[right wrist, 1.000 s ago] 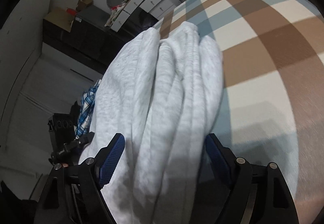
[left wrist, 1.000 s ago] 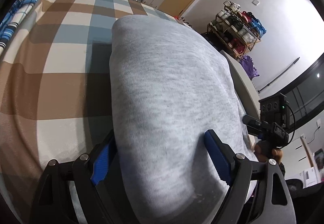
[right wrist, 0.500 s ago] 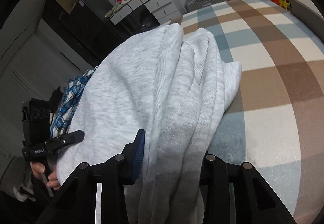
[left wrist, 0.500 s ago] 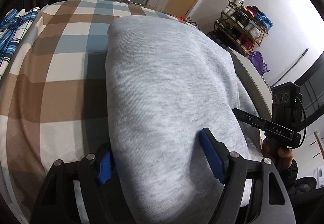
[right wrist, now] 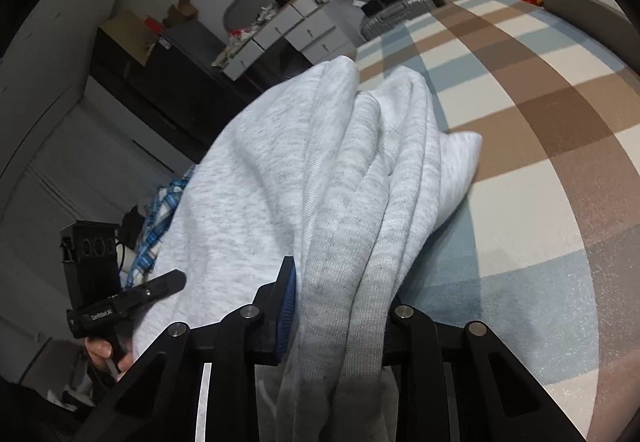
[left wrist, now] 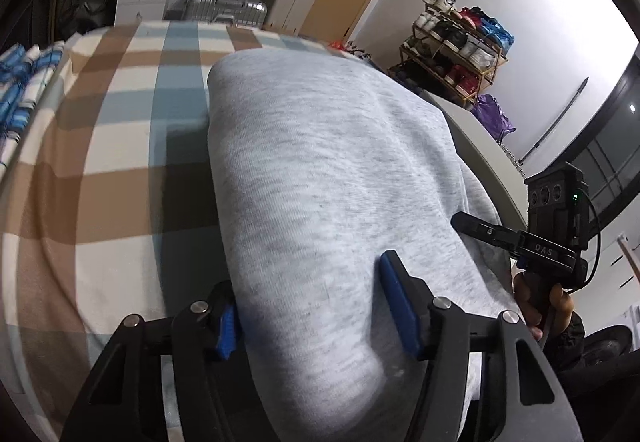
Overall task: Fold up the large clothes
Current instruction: 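Grasp the folded hoodie with both tools and lift it off the bed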
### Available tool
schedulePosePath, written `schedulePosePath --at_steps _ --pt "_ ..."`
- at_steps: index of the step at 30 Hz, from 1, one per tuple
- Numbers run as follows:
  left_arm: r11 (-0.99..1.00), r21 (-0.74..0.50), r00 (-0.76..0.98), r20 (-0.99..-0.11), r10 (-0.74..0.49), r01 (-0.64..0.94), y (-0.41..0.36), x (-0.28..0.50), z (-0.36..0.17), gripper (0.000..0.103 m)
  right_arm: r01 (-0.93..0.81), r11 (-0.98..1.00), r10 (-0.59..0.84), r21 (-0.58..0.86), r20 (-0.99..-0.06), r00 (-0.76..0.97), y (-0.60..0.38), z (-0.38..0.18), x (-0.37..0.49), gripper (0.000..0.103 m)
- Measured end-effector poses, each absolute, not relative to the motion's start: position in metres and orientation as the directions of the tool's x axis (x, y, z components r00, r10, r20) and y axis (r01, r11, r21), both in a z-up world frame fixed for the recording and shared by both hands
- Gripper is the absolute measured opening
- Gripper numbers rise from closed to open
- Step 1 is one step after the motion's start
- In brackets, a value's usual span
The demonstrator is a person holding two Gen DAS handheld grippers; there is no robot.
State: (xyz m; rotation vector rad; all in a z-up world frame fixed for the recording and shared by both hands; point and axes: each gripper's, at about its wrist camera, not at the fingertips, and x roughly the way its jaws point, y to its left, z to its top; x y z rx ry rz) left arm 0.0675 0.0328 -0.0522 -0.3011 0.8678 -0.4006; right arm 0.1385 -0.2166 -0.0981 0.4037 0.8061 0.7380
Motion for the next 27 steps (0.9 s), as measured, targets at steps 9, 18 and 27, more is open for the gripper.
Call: schedulePosePath --at_steps 9,18,27 --pt "0.897 -0.397 0.606 -0.671 -0.428 0.194 0.04 0.066 -0.05 0.056 -0.475 0.686 0.728 0.552 -0.509 0.459 -0.197 -0.088 0.139 0.027" --pt "0.902 -0.391 0.624 -0.663 -0.413 0.182 0.047 0.065 -0.049 0.056 -0.502 0.684 0.729 0.529 -0.51 0.456 -0.187 -0.084 0.141 0.027" --pt "0.901 -0.403 0.645 -0.648 -0.404 0.159 0.068 0.054 -0.032 0.056 -0.547 0.65 0.759 0.527 -0.484 0.436 -0.161 -0.058 0.142 0.027"
